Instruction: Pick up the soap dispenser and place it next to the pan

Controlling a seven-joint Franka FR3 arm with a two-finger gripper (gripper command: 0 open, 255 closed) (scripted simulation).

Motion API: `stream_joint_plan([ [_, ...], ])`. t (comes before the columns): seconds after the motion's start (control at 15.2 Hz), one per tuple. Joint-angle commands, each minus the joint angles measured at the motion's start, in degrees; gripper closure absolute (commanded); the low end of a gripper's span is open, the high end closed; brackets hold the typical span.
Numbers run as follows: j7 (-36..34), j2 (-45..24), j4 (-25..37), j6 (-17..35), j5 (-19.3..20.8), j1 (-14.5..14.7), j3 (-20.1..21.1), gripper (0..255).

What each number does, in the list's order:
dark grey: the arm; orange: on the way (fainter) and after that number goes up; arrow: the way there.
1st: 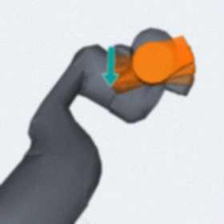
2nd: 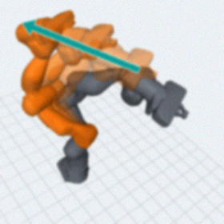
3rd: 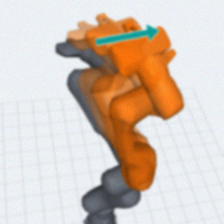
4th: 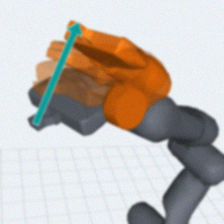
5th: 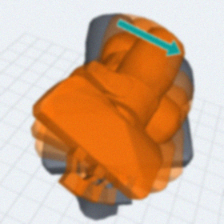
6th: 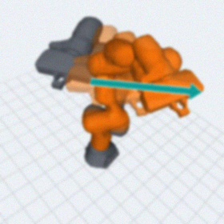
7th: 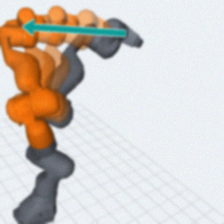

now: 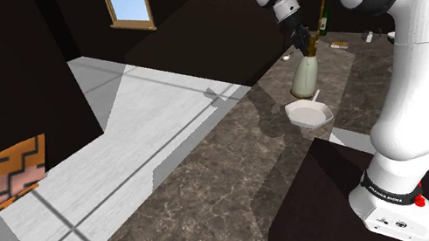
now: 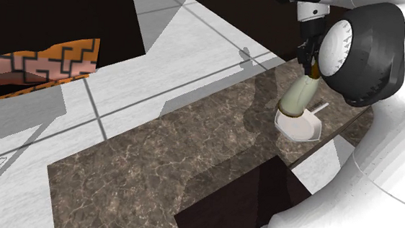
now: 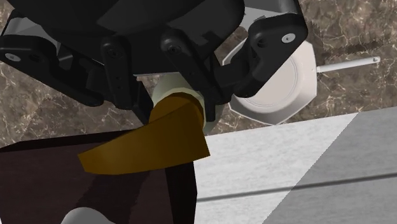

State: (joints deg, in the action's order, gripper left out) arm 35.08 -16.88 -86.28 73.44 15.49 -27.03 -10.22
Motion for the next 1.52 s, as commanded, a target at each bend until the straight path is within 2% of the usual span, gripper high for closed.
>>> stream_joint_plan([
  [0.0,-0.4,-0.2,-1.2,1.4,-0.1,0.0,0.0,255],
  [1.45,-4.0,-4.0,-12.6,16.2,-1.1,-0.6,0.3,255],
])
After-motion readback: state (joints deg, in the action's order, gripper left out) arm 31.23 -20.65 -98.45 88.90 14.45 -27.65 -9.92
